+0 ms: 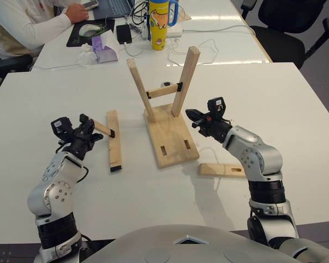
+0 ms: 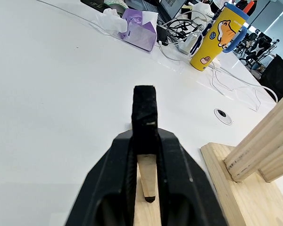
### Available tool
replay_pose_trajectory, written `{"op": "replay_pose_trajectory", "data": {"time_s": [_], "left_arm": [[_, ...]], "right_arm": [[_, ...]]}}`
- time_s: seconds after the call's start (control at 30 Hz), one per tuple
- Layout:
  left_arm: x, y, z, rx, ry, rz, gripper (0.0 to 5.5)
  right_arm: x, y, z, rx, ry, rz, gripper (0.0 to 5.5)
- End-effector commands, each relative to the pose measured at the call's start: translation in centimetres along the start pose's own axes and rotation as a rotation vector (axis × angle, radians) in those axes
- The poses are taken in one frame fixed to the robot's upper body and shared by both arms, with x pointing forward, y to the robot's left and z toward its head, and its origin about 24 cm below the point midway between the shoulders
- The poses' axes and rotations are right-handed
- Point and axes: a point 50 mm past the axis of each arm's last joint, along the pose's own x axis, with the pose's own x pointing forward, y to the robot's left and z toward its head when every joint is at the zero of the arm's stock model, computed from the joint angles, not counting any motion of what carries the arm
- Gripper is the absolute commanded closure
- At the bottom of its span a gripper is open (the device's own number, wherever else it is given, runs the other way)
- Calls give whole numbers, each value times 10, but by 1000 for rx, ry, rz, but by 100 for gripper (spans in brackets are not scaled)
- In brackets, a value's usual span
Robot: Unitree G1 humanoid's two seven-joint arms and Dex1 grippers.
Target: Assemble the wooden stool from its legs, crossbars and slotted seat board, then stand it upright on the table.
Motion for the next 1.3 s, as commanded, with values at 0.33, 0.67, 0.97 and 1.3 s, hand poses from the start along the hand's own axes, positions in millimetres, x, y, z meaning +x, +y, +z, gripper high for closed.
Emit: {"op": "replay_pose_trajectory", "data": {"time_s": [0.33,0.67,0.97,1.3], "left_arm": [[0,27,-29,301,191,168,510],[-3,31,-33,344,200,189,510],[-9,41,-68,515,395,47,510],[10,28,-22,576,149,-24,448]], "right_arm": [[0,1,0,-5,-4,1,550],[-1,1,-1,-3,-4,-5,550],[0,2,0,-4,-8,-2,550],[1,1,0,-2,-12,0,550]]}}
